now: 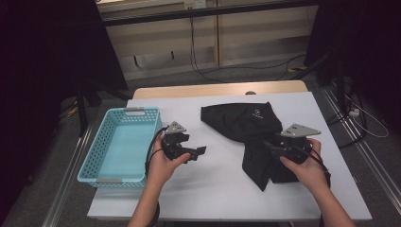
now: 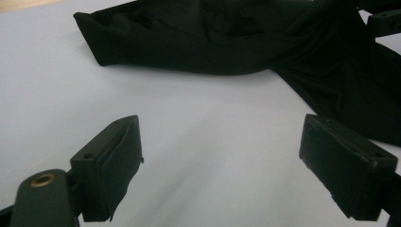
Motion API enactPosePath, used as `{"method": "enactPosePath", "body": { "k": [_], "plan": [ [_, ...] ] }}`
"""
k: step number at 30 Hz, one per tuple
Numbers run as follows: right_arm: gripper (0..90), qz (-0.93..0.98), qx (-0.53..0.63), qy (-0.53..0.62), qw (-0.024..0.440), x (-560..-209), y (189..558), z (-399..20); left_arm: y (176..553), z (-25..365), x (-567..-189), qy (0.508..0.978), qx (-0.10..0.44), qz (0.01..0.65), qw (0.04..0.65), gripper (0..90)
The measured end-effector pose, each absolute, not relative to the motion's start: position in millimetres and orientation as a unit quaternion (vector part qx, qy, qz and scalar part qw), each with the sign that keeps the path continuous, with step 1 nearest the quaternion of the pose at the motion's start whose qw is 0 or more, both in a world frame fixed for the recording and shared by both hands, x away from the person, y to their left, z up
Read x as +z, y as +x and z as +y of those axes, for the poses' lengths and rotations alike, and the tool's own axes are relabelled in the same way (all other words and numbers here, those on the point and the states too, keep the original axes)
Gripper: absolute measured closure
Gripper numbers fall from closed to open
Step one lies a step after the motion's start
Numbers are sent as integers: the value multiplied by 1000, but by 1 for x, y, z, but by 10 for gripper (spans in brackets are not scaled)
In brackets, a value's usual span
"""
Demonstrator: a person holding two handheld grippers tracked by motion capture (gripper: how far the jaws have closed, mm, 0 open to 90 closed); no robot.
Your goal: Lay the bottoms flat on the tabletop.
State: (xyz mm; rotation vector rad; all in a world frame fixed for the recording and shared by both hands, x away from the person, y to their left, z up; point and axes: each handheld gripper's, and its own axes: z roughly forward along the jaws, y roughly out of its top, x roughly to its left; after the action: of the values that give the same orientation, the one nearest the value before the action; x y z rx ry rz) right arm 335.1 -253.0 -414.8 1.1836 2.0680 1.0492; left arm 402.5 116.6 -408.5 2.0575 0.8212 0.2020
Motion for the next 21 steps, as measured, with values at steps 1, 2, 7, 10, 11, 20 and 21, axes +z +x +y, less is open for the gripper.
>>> {"method": "enactPosePath", "body": {
  "k": [1,2,7,10,11,20,21],
  "plan": [
    [468,766,392,435,265,-414,335,-251,403,116,-409,830,82,331,442,140],
    [469,768,392,431,266,-413,334,-249,402,116,-409,830,81,332,442,140],
    [526,783,393,410,254,-416,334,-237,402,115,-408,830,81,329,442,140],
    [525,792,365,416,257,-428,339,-233,402,115,-408,831,82,329,441,140],
    [525,793,355,420,260,-433,342,-233,401,115,-408,831,83,330,441,140],
    [674,800,303,454,248,-458,355,-237,402,116,-409,831,84,331,439,140],
    [723,800,304,453,250,-458,355,-237,401,116,-409,831,84,332,439,140]
  ]
}}
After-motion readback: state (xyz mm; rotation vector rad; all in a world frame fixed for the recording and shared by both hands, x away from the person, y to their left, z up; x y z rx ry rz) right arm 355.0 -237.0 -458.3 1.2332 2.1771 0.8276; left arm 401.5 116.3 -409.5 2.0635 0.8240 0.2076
